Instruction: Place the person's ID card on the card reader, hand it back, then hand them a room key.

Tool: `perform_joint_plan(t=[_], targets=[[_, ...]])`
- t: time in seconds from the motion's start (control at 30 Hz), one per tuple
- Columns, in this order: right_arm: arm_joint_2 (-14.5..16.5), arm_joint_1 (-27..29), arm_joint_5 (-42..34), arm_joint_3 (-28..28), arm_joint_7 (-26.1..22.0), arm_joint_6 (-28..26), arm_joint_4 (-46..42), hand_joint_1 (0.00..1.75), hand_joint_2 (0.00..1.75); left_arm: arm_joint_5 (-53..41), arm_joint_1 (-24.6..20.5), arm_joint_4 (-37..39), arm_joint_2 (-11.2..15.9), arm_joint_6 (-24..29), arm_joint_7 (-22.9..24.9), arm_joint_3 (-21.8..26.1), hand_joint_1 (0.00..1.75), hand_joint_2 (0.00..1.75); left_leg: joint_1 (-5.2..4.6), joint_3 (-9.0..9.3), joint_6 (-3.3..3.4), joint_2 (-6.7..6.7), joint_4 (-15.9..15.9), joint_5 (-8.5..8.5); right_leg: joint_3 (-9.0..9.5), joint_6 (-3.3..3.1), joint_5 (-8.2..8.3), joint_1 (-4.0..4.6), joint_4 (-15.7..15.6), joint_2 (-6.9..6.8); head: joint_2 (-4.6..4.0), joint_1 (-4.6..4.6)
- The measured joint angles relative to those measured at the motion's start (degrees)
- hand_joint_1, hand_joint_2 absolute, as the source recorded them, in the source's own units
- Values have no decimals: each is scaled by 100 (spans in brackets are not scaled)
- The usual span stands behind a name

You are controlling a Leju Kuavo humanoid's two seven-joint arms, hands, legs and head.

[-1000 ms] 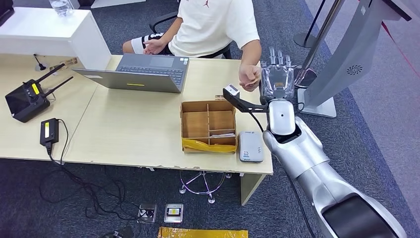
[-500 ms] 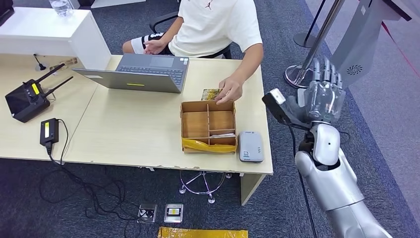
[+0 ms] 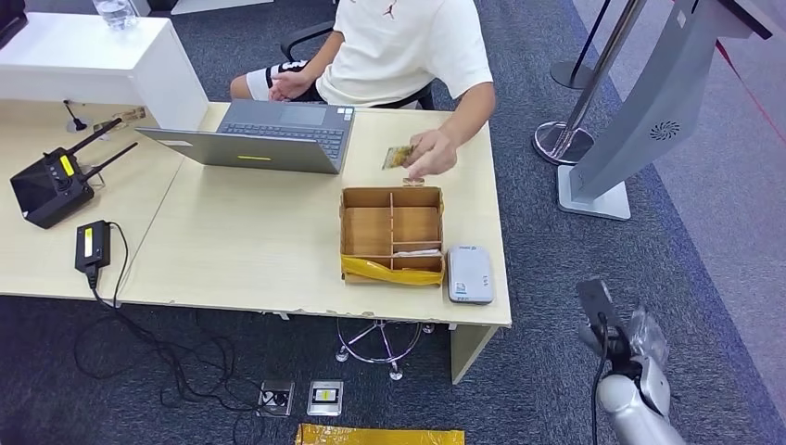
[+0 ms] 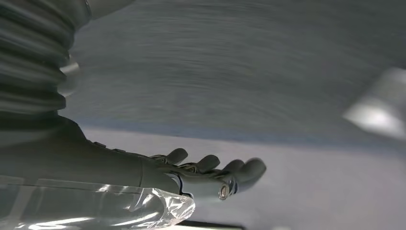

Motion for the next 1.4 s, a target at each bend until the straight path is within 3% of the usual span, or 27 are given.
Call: perform_joint_plan(t=[0.13,0.17,0.33,0.5,0.6,0.73,0.83,0.93,1.03,1.23,1.4], targets=[[205,542,1773,-342,-17,2418,1087,0,175,4,13,0,30,-4,-79,-5,0,175,6,-2,-3,-2,0,-14,1,-9,-12,6,1,-7,0,0],[266,682,1885,-375,-67,2749,1279,0,175,-23,16,0,36,-3,-108,-8,0,175,7,-2,-5,-1,-1,-17,0,-13,-15,7,2,-7,0,-1],[524,979,1483,-711,-298,2494,1959,0,175,-92,12,-1,62,2,-165,-14,0,175,8,10,-17,30,-5,-26,-2,-18,-18,8,5,27,0,-1],[725,977,2189,-763,-228,2610,2377,0,175,-197,5,-4,69,46,-227,-28,0,175,7,16,-17,32,-5,-26,5,-17,-17,8,5,30,0,-1],[819,974,2175,-754,-284,2588,2515,0,175,-208,5,-9,75,67,-246,-40,0,175,7,20,-17,32,-4,-26,9,-17,-17,8,5,29,0,0],[867,965,1939,-768,-371,1948,2594,0,175,-221,3,-11,79,69,-249,-47,0,175,7,21,-17,32,-4,-26,10,-17,-17,8,5,30,0,-1],[852,889,1304,-917,-526,773,2609,0,175,-208,1,-11,81,84,-249,-52,0,175,6,21,-17,32,-4,-26,10,-16,-16,6,5,30,0,-2],[705,797,271,-1299,-1170,-696,2512,0,175,-126,-5,-11,95,103,-244,-55,0,175,2,22,-13,29,-3,-24,15,-15,-15,2,4,26,0,-1],[529,797,-563,-1784,-1778,-1615,2094,0,175,-94,1,-10,113,120,-240,-58,0,175,2,19,-8,23,-2,-20,21,-13,-14,1,4,18,0,0],[457,807,-448,-2633,-2061,-1838,33,0,175,-84,1,-7,132,144,-240,-67,0,175,2,12,-4,17,-2,-16,23,-9,-9,-1,6,12,0,-3],[699,379,233,-3202,-2688,-1857,-2142,0,175,-91,6,-5,137,172,-240,-72,0,175,3,11,-3,-10,-2,6,22,-8,-3,0,7,-16,0,-3]])
